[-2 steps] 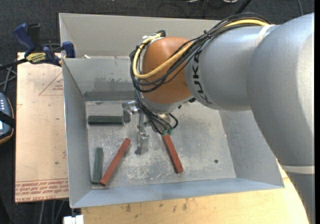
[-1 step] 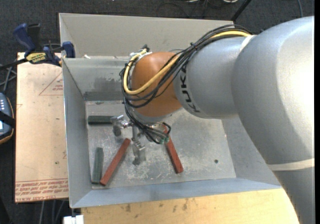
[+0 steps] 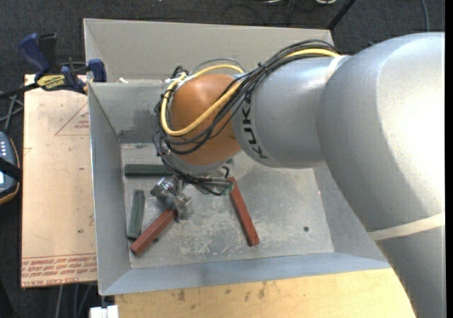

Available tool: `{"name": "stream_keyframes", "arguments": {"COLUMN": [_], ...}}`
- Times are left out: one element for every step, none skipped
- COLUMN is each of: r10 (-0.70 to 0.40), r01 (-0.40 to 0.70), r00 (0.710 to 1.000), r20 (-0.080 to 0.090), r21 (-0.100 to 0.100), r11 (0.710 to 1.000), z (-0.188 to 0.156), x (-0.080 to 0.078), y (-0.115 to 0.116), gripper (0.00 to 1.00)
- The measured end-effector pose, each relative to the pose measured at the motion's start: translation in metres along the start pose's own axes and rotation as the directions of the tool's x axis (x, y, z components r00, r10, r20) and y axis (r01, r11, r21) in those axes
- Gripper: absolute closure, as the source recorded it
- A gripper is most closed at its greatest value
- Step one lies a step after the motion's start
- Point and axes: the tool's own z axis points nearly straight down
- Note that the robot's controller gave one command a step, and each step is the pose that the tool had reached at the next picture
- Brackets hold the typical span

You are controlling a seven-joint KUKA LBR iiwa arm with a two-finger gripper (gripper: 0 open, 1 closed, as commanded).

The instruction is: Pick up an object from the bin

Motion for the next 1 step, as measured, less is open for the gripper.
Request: {"name": "stream_keyframes", "arguments": {"r10": [0.0], "r01": [0.0], "r00": [1.0], "r20": [0.0], "r21": [0.0], "r11": [1.0], "z": [0.0001], "x": [0.0], "y": [0.0], "gripper": [1.0]}}
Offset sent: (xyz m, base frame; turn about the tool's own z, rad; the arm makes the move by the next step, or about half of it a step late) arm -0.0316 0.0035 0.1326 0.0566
